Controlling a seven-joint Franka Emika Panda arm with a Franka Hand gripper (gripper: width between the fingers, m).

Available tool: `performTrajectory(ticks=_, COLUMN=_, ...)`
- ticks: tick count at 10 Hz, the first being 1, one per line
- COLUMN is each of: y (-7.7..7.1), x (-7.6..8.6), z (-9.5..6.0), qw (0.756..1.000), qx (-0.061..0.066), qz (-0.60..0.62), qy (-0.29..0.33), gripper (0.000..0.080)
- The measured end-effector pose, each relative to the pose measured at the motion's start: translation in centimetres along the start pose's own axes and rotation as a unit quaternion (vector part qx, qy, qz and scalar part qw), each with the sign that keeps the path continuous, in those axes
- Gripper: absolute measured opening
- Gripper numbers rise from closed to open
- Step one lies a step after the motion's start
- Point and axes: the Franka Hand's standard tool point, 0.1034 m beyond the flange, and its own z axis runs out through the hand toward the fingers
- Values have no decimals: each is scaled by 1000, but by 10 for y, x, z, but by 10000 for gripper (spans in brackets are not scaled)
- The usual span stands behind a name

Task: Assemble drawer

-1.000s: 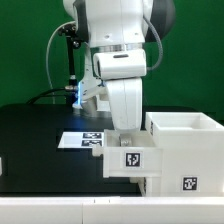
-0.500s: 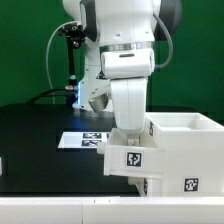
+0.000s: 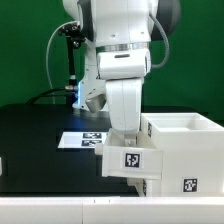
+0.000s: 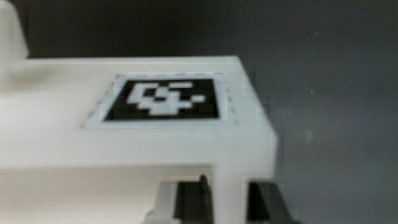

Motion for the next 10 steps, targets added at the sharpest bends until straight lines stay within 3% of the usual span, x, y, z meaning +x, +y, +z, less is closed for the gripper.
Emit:
performTrajectory(ticks=2, y=-1, x=-7, z=0, qw=999, qx=2, qz=-51, qy=-2, gripper=35)
performTrajectory(ticks=10, y=0, x=-5, z=1, qw=1000, qx=2, qz=-29, qy=-8, gripper=35)
